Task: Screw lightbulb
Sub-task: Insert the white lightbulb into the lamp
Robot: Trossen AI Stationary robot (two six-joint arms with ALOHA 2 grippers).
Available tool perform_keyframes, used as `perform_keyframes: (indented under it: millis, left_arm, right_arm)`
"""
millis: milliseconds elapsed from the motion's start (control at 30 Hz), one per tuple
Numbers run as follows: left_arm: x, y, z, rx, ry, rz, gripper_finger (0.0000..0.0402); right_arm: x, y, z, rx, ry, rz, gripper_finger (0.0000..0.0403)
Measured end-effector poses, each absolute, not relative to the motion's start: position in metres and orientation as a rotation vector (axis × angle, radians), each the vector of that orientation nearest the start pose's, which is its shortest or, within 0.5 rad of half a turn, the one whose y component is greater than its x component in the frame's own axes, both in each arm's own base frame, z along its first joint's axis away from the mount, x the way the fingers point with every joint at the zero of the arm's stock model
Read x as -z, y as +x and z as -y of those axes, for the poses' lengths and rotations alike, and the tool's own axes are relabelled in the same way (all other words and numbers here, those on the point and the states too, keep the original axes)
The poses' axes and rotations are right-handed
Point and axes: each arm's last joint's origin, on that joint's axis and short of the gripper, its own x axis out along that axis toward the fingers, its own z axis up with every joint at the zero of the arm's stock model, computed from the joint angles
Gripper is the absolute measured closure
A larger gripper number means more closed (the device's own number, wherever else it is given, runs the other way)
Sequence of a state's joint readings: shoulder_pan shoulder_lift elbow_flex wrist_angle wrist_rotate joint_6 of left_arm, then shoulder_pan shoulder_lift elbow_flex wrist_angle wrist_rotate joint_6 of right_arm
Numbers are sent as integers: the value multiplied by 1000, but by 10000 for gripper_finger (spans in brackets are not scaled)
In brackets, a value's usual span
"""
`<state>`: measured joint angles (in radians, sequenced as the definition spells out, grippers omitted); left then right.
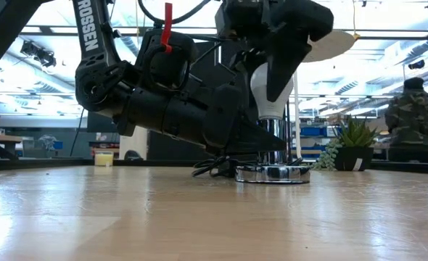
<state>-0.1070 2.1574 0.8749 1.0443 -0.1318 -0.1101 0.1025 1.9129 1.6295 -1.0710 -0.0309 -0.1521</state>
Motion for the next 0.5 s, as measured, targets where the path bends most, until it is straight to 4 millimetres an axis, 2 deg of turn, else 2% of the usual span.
perform_keyframes:
  millis: [500]
  left_arm:
    - [-83, 385, 38, -26, -92, -233, 211]
  right_arm:
    - [-245, 381, -45, 153, 209, -1341, 134]
